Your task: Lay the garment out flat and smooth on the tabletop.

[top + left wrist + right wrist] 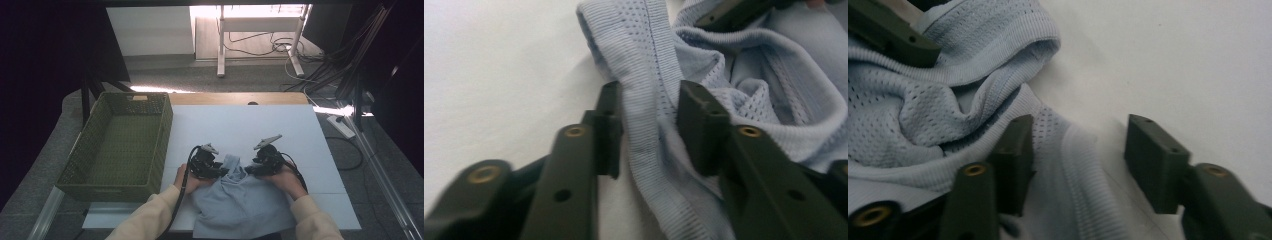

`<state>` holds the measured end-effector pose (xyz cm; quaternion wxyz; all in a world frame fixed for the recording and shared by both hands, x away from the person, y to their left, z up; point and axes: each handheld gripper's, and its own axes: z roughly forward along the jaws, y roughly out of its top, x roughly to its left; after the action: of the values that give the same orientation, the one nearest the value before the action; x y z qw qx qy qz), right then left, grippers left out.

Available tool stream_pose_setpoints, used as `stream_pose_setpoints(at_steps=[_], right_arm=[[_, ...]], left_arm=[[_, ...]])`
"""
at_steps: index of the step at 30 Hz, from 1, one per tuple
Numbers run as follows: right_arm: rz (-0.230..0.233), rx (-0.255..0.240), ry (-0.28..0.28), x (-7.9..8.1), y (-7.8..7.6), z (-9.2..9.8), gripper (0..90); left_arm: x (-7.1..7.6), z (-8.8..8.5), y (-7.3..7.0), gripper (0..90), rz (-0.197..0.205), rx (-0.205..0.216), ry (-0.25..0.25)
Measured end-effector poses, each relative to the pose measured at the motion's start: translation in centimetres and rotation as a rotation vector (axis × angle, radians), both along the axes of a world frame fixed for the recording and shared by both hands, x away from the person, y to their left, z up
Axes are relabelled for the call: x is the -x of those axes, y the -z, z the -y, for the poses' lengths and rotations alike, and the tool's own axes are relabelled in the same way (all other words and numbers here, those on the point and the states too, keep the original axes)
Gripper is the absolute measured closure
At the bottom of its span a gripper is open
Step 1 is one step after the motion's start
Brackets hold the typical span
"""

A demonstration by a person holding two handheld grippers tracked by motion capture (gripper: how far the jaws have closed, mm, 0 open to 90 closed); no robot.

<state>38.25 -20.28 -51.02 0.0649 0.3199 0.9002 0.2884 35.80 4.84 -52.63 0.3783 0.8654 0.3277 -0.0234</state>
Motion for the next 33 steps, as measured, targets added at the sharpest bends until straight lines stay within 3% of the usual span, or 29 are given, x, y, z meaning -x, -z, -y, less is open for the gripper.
stream_pose_setpoints(at_steps=[5,8,13,21,33], right_arm=[[-0.018,-0.010,-0.025,0.0,-0.1,0.0,74.3],[-0.009,-0.015,-0.029,0.0,-0.2,0.0,79.5],[0.034,-0.043,-0.023,0.2,-0.8,0.1,80.7],[0.140,-0.119,0.022,0.8,-2.6,0.6,81.0],[0.299,-0.223,0.083,1.7,-5.3,1.7,81.3]], left_arm=[[0.3,0.1,0.1,77.7,0.034,0.003,0.011],[0.3,-0.2,0.0,79.6,0.045,0.020,0.009],[0.4,-0.9,-0.6,82.1,0.072,0.057,-0.015],[0.7,-1.7,-2.0,84.1,0.113,0.102,-0.035],[1.5,-3.4,-5.7,84.7,0.209,0.206,-0.084]])
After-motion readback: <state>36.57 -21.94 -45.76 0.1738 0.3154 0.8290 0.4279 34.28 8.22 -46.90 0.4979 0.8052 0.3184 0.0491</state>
